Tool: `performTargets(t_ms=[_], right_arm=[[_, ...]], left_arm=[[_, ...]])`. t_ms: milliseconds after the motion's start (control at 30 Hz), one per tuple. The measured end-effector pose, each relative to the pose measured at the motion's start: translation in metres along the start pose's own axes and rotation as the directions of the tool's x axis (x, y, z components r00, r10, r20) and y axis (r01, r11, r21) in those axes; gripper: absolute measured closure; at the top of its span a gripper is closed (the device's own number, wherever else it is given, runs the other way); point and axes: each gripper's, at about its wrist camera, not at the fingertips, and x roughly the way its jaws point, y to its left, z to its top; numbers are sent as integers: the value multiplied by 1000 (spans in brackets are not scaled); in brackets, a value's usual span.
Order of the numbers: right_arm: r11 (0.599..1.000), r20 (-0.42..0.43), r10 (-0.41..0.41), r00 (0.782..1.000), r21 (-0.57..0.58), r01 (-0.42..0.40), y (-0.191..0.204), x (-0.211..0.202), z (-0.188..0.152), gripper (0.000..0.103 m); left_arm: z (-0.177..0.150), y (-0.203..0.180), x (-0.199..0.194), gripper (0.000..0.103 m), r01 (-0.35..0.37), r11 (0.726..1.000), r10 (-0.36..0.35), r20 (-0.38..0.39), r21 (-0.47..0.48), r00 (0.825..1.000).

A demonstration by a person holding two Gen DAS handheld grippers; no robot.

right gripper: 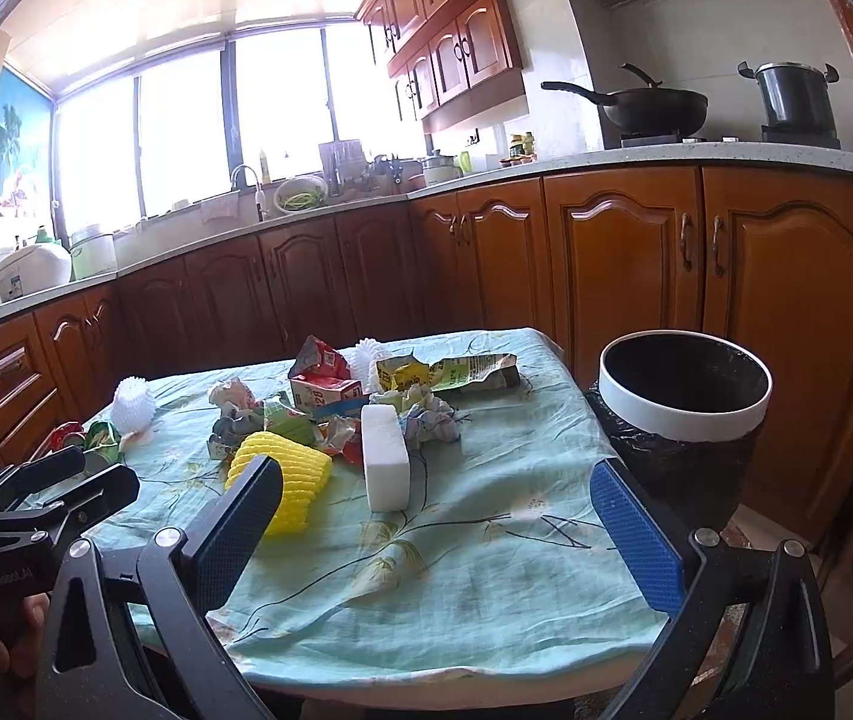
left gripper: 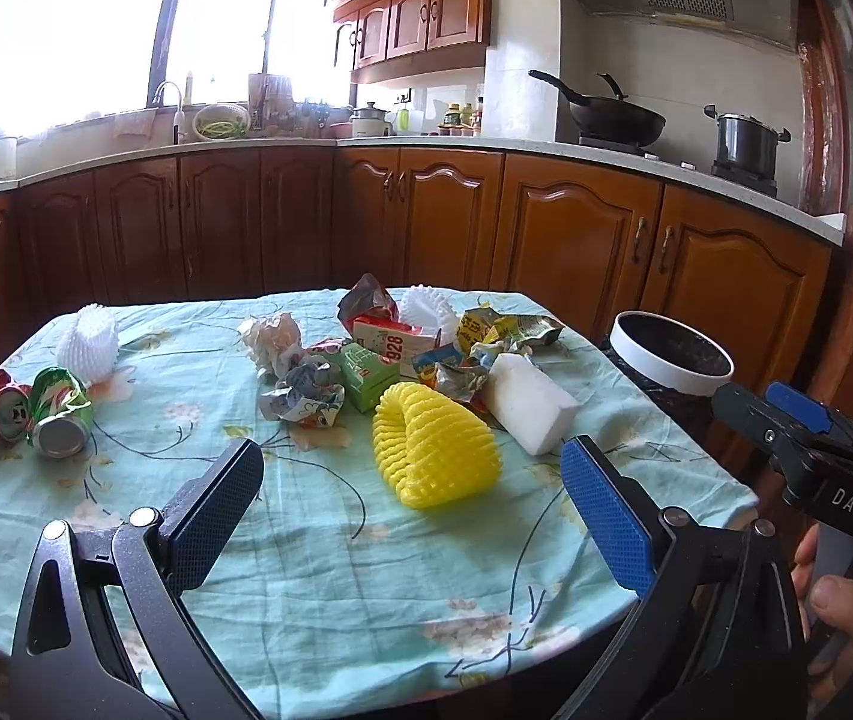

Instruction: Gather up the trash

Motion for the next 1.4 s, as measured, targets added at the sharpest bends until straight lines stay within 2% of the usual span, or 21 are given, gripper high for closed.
performTargets(t_ms=[633, 1400], right_arm=[[1000, -15, 12, 1000, -5, -12, 2, 2, -2, 0], [999, -65, 45, 997, 26, -44, -7, 18, -7, 0]], left_arm=[[0, 3, 1, 1, -3, 1000, 3, 2, -3, 1000], [-5, 2, 14, 2, -6, 1000, 5, -43, -8, 999]])
